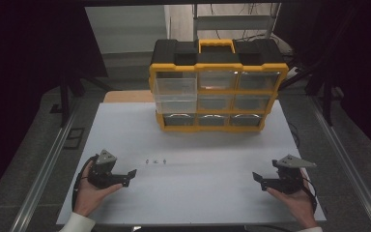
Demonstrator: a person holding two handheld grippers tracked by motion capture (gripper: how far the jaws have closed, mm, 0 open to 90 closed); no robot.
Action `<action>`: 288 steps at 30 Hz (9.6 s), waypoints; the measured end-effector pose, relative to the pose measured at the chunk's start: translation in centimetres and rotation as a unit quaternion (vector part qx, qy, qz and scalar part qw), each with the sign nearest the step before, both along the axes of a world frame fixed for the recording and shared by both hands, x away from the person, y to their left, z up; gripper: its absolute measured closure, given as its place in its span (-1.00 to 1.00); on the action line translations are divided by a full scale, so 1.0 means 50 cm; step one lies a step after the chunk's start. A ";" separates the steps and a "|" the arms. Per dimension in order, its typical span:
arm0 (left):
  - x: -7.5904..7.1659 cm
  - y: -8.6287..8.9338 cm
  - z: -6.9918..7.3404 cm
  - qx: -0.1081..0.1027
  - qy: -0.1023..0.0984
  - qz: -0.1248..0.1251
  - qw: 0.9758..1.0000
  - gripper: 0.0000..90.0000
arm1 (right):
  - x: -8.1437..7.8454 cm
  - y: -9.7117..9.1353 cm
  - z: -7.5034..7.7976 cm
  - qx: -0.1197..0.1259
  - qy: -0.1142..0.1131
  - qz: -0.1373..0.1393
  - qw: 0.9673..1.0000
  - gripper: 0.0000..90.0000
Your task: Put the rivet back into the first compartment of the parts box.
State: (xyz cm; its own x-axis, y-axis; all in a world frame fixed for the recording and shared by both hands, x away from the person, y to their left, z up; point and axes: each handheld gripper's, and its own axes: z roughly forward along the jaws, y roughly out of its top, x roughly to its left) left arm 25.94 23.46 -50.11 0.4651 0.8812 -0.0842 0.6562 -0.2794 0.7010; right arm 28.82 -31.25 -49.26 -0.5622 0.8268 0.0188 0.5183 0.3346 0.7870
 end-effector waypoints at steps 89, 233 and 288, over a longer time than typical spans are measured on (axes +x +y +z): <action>0.187 -0.126 -0.029 0.114 0.159 -0.074 0.978 0.22 | 0.001 0.001 -0.001 -0.025 0.011 0.001 1.000 -0.79; 0.207 -0.087 0.461 -0.033 -0.043 -0.140 0.989 -0.60 | 0.010 0.005 -0.017 -0.048 0.031 0.003 0.998 -0.79; 0.148 -0.083 0.059 0.009 0.083 -0.141 0.987 -0.54 | 0.006 0.013 -0.018 -0.050 0.023 0.015 0.998 -0.80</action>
State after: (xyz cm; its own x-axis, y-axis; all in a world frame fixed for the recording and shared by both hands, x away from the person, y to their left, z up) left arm 33.35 19.32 -47.15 0.6729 0.7210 -0.1657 0.6560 -0.4780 0.5841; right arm 29.11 -30.61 -50.15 -0.5873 0.8085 -0.0360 0.5416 0.4257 0.7249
